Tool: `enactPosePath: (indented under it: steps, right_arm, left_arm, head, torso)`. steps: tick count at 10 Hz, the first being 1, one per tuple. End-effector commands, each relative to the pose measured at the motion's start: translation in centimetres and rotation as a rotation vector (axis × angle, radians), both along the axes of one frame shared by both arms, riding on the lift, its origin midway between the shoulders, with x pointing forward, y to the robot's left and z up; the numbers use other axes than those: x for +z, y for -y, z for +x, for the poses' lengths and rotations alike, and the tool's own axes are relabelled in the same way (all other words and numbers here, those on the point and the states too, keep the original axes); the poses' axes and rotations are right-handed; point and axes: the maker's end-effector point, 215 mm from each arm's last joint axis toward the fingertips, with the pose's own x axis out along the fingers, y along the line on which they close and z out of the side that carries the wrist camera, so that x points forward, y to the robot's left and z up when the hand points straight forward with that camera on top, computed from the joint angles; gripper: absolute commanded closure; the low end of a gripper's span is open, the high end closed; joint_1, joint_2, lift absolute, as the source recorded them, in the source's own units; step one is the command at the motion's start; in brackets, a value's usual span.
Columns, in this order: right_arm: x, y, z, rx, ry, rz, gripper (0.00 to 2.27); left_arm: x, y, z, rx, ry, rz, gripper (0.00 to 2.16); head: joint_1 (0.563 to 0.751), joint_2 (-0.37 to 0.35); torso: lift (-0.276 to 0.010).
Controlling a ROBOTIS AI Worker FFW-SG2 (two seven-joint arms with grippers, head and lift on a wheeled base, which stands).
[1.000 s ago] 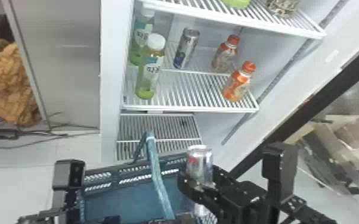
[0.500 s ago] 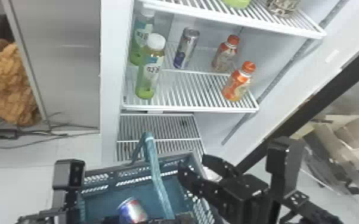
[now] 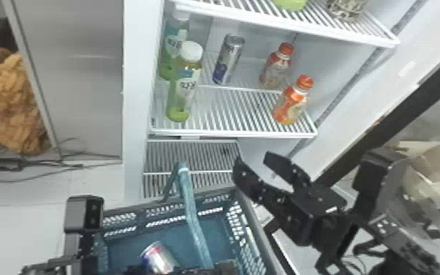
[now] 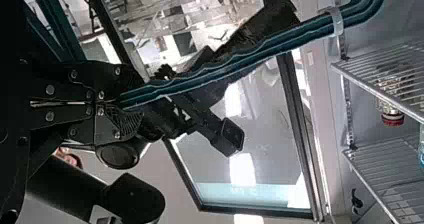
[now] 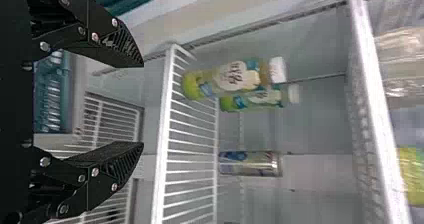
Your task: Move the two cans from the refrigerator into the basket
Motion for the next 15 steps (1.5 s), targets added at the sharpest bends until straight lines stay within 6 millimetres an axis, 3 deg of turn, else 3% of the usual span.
enactPosePath:
  steps: [1,5,8,10,15]
  right_arm:
    - [2.1,0.7,1.4,-0.024,0.095,0.008,0.5]
    - [5.0,2.8,3.7,-0.085,0.255,0.038,0.5]
    - [4.1,5.0,5.6,-0.146,0.312,0.028,0.5]
    - [2.5,6.4,6.3,-0.176,0.304,0.007,0.5]
    - [-0.7,7.6,8.3,-0.205,0.285,-0.006,0.49]
  left_arm:
    - [0.0,0.0,0.0,0.001,-0.001,0.0,1.16]
    - [0.1,0.0,0.1,0.001,0.002,-0.002,1.16]
    - [0.1,0.1,0.1,0.0,0.005,-0.001,1.16]
    - [0.1,0.2,0.1,0.0,0.005,-0.002,1.16]
    - [0.1,0.2,0.2,0.005,0.008,0.0,1.16]
  head:
    - [0.695,-0.35]
    - [0.695,-0.35]
    - [0.695,-0.35]
    - [0.695,-0.35]
    - [0.695,-0.35]
  torso:
    - [-0.276]
    - [-0.276]
    - [-0.276]
    - [-0.276]
    - [-0.276]
